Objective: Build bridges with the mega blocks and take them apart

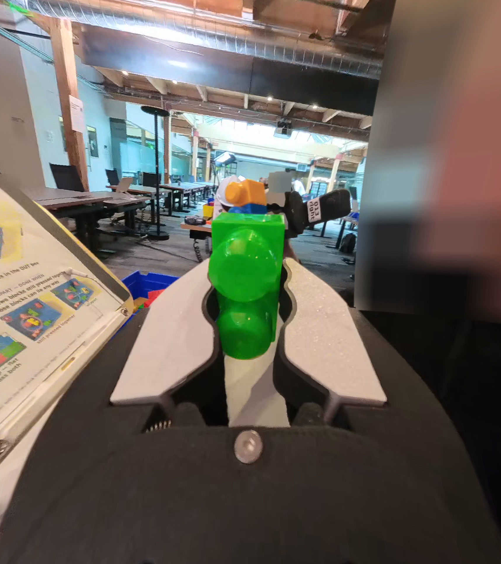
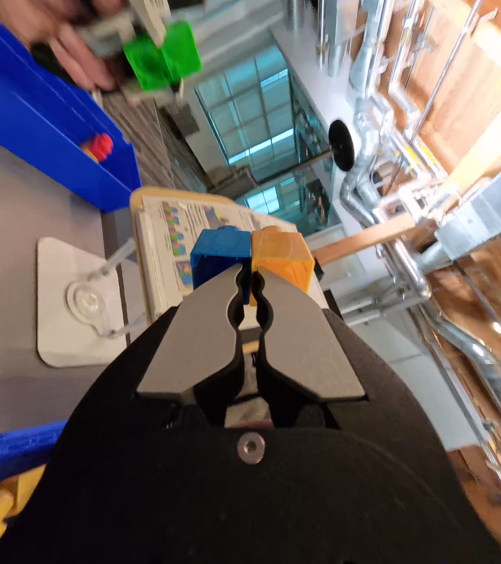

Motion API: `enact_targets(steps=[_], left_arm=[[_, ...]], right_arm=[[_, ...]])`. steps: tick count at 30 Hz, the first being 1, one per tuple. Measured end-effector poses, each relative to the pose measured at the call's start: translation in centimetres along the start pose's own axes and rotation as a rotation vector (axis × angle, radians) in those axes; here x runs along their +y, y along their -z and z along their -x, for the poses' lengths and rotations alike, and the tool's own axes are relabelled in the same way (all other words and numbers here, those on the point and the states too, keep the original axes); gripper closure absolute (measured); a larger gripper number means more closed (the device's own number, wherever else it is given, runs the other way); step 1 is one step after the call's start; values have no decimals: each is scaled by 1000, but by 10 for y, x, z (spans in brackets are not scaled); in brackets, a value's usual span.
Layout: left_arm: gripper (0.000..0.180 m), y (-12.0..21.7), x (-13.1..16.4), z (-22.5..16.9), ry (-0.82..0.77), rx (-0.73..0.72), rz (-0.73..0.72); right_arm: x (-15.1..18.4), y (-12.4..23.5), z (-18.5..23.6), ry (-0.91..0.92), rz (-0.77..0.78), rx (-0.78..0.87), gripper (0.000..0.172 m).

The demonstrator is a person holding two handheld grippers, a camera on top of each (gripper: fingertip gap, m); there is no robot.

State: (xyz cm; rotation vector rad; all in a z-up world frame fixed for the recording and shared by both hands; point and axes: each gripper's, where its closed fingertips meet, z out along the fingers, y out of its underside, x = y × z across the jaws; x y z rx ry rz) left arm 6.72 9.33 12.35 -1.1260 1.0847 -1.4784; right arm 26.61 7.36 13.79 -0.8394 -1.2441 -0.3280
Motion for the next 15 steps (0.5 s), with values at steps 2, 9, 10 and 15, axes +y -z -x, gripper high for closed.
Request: enact_targets(steps=[2,9,10,15], left_arm=[[143,-2,2,-3,-5,14,22],[143,-9,18,6,-20,-34,113],[143,-8,19,7,-18,-33,113],[143,-9,28,16,27,-37,137]], right_arm=[[23,-3,1,-39,80,-36,169],[126,2,33,-184,455,-270,168],[142,7,46,-221,519,-342,169],[213,36,94,-327,837,-567,168]])
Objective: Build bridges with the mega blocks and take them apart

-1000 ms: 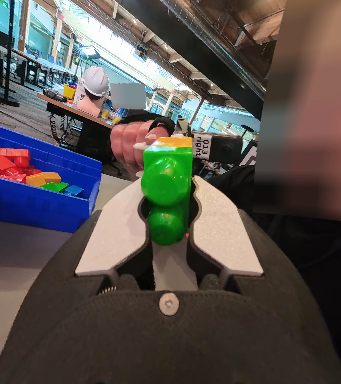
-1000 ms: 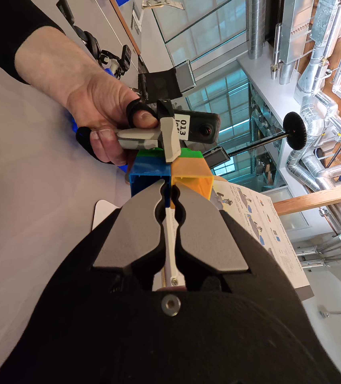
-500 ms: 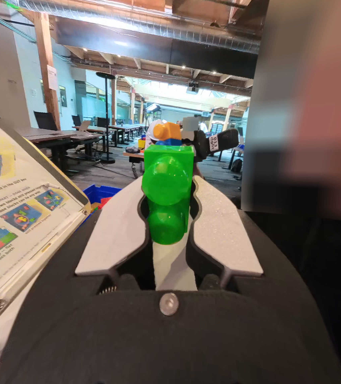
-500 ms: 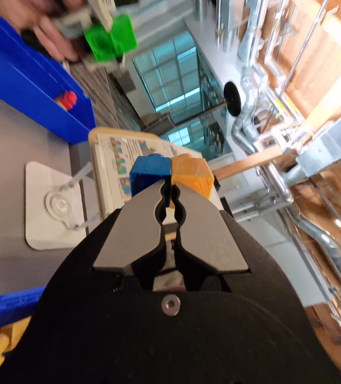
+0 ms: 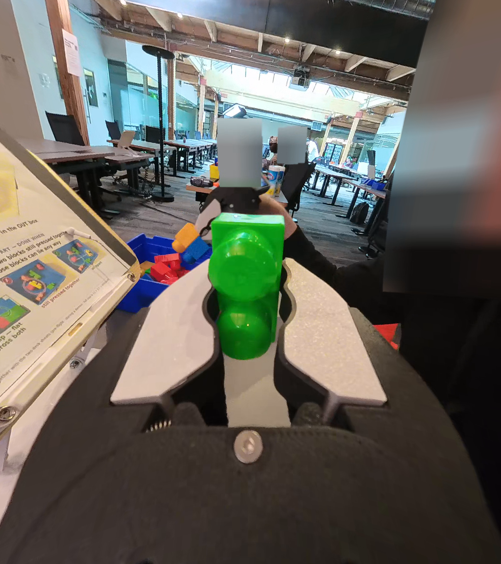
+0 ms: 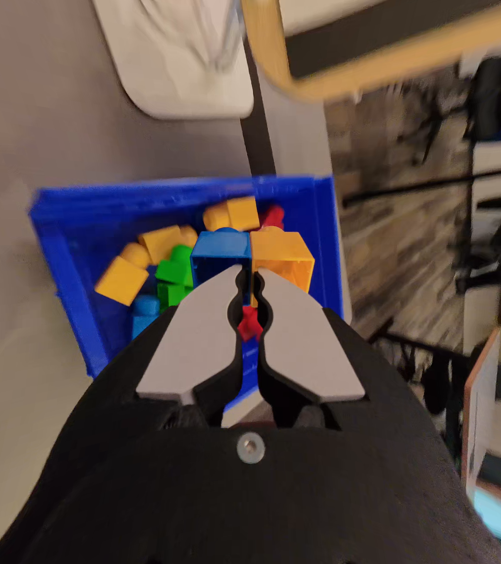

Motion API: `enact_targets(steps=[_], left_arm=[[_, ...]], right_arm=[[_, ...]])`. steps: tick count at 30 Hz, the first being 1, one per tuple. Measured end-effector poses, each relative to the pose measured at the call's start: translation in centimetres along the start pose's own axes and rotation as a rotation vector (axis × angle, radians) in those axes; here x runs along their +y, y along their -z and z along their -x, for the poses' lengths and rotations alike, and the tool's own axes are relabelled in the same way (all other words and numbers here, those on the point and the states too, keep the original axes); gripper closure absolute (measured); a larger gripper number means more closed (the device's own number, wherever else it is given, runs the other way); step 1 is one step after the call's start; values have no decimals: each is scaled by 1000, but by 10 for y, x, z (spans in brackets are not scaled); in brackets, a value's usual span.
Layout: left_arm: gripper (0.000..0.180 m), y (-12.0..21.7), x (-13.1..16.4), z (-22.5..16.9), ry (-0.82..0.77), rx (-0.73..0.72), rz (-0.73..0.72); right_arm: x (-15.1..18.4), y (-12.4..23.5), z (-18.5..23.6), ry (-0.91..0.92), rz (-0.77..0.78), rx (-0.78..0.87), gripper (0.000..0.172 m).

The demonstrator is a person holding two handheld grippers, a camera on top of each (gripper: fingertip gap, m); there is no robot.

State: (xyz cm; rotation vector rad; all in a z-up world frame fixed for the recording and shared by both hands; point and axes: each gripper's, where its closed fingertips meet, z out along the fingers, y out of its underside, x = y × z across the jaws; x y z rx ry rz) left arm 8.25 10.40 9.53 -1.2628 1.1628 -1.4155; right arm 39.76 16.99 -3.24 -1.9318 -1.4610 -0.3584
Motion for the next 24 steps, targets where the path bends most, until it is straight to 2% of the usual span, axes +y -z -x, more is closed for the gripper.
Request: enact_targets(steps=[1,3,5,6,8,10,14,18,21,24], left_arm=[[143,-1,2,1,5,2,4],[143,-2,4,2,12,9,10],[143,-3,8,4,12,3,30],[143,-4,9,4,14,2,33],[144,-6,10,4,19,8,34],[143,-9,12,4,26,13,33],[143,-22,23,6,57,29,60],[144,-41,44,6,73,47,125],[143,-55,57,0,109,90,155],[144,-67,60,-9,185,173,116]], right_arm=[[15,-9,-5,-49,69,6,165],[44,-25,-9,-165,190,-7,123],[63,-30,-8,-195,274,-20,116],[64,-29,-8,-200,280,-20,114],[53,-18,-18,-187,227,43,119],[20,-1,-24,-152,83,96,128],[-70,44,-16,-33,-281,160,140],[-154,86,13,59,-632,169,149],[-193,94,38,141,-751,192,150],[-218,91,58,190,-811,190,150]])
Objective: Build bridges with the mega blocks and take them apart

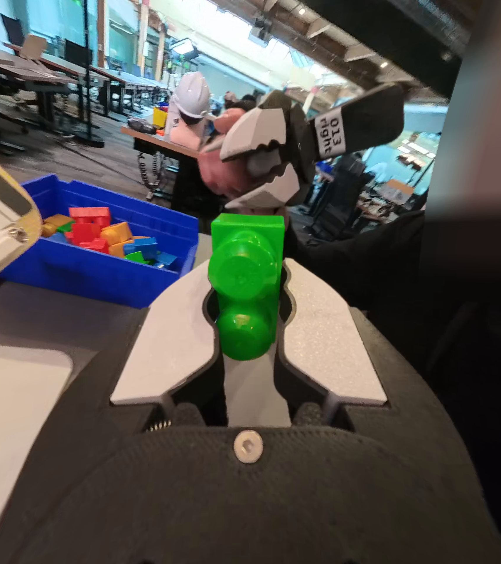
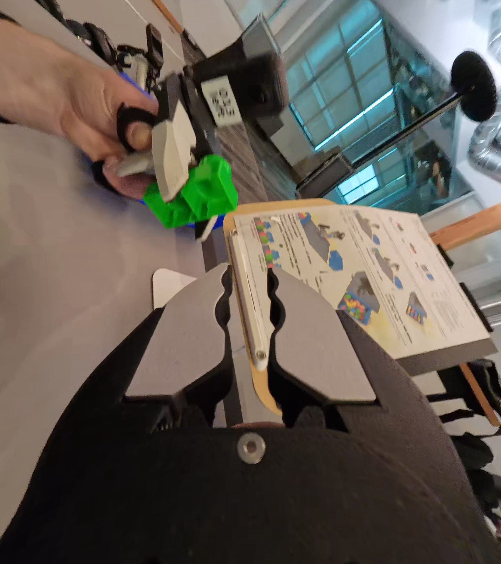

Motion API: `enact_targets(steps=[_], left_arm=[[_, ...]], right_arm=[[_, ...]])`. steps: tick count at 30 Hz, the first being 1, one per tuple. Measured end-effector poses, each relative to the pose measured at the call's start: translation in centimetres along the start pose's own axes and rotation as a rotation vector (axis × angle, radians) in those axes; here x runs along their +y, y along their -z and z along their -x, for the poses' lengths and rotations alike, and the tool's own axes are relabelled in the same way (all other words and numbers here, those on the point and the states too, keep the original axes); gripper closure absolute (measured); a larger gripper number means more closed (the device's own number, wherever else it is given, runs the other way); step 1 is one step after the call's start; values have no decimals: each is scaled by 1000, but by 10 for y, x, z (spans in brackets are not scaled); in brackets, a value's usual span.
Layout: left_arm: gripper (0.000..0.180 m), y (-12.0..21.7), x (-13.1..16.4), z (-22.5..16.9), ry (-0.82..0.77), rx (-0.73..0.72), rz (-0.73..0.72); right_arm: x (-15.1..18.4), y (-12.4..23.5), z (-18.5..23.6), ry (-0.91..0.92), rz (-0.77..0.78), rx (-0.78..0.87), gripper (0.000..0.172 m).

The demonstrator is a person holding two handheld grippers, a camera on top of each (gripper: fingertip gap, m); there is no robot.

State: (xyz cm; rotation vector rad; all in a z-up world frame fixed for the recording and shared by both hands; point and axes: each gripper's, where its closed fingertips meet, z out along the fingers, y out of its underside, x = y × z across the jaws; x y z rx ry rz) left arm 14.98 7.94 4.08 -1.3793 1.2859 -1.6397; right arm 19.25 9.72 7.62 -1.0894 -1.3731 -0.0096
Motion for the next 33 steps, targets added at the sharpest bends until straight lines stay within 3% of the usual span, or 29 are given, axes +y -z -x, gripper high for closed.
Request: enact_targets(steps=[8,10,20,27,33], left_arm=[[144,-30,20,-8,107,125,20],[144,-33,20,-12,133,160,1],[143,-33,13,-23,182,271,-58],[131,-26,0,-25,149,260,-119],[133,-1,-12,-8,77,133,-141]], right_arm=[[-13,-31,32,41,-46,-18,156],[-18,-33,36,36,-76,-21,166],[-22,-29,31,102,-88,39,170],[-24,-15,11,111,-90,130,170],[18,22,-47,50,35,259,170]])
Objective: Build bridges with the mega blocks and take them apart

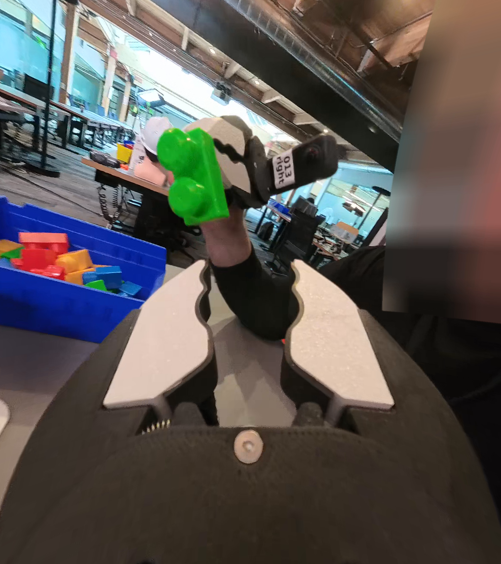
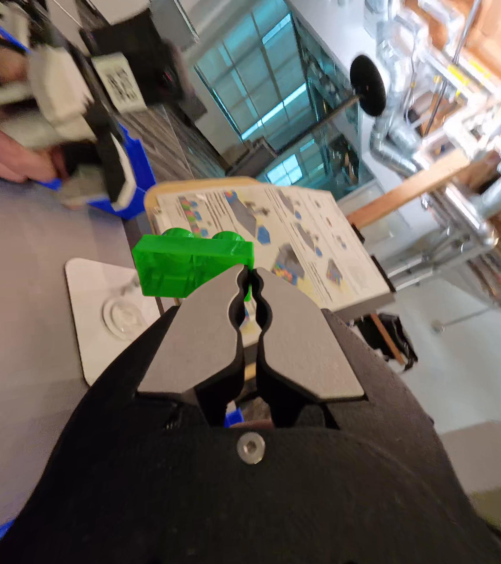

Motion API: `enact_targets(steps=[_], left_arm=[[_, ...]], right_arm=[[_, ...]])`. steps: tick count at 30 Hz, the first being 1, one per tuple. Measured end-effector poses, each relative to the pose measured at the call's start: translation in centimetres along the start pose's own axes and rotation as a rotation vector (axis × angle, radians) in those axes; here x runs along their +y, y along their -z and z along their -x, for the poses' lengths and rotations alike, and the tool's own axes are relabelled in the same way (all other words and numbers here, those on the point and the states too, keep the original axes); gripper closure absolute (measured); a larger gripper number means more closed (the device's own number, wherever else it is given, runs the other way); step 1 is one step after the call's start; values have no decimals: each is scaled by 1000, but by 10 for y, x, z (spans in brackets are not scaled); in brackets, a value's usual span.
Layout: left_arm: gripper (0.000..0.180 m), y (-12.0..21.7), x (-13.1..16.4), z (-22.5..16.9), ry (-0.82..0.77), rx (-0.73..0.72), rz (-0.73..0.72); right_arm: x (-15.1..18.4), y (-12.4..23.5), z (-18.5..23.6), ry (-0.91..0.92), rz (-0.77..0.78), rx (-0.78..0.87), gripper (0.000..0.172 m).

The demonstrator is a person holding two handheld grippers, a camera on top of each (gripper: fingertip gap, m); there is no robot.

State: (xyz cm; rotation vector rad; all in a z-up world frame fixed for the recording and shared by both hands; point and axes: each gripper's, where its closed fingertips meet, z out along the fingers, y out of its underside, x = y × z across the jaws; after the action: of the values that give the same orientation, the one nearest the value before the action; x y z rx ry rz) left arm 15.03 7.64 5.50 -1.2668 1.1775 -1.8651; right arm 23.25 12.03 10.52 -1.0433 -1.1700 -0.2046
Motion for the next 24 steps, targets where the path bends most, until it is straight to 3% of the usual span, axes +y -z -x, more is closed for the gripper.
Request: enact_targets(steps=[6,9,12,18,20,24], left_arm=[[138,19,-15,7,-26,-52,-41],[140,23,-18,9,-27,-58,-46],[142,28,-20,13,-27,-70,-52],[142,36,-24,20,-33,-103,-61],[142,41,-26,22,-39,-114,-65],[143,48,-33,22,-49,-133,-80]], right_arm=[[120,19,-38,-98,370,-10,170],[184,30,-20,-174,586,-151,170],[225,37,-2,-220,715,-237,170],[271,44,7,-292,899,-228,164],[284,50,0,-293,979,-173,128],[276,52,-8,-291,962,-148,131]])
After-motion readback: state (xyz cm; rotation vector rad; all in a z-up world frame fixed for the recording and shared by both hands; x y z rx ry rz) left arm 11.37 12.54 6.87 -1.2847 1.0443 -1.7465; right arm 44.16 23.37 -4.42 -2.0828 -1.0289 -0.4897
